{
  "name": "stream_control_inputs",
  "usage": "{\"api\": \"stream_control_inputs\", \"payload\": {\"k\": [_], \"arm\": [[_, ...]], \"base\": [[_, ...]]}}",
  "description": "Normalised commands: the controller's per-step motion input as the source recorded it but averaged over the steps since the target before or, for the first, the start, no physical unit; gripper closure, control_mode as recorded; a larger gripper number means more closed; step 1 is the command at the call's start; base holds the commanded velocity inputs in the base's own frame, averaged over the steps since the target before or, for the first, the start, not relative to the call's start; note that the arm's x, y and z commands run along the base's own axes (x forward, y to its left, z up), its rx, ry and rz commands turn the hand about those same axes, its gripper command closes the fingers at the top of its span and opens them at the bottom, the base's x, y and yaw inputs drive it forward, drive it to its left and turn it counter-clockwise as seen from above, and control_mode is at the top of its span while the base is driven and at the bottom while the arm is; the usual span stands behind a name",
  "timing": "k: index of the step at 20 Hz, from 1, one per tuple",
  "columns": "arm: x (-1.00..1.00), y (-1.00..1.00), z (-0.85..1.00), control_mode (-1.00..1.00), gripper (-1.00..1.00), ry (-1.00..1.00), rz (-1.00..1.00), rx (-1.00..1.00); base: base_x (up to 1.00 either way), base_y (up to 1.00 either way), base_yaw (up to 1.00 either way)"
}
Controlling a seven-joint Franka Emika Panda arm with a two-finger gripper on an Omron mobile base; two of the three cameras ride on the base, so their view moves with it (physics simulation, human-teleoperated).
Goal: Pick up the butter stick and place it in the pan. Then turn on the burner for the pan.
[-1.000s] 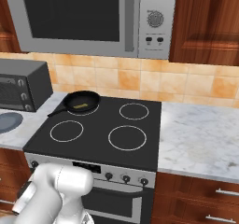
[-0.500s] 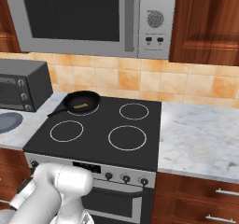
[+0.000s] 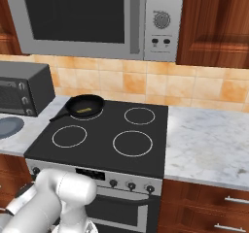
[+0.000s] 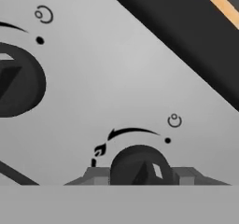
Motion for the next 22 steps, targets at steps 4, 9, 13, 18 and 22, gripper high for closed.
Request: {"api": "stream_control_inputs", "payload": {"k": [4, 9, 13, 18, 22], "arm": [[0.2, -0.2, 0.0, -1.0, 1.0, 0.07, 0.0, -0.13], [0.19, -0.22, 0.0, -1.0, 1.0, 0.1, 0.0, -0.13], [0.07, -0.36, 0.08, -1.0, 1.0, 0.14, 0.0, -0.15], [0.01, -0.43, 0.0, -1.0, 1.0, 0.11, 0.0, -0.18], [0.0, -0.39, 0.0, -1.0, 1.0, 0.08, 0.0, -0.21]], "base": [[0.0, 0.0, 0.0], [0.0, 0.0, 0.0], [0.0, 0.0, 0.0], [0.0, 0.0, 0.0], [0.0, 0.0, 0.0]]}}
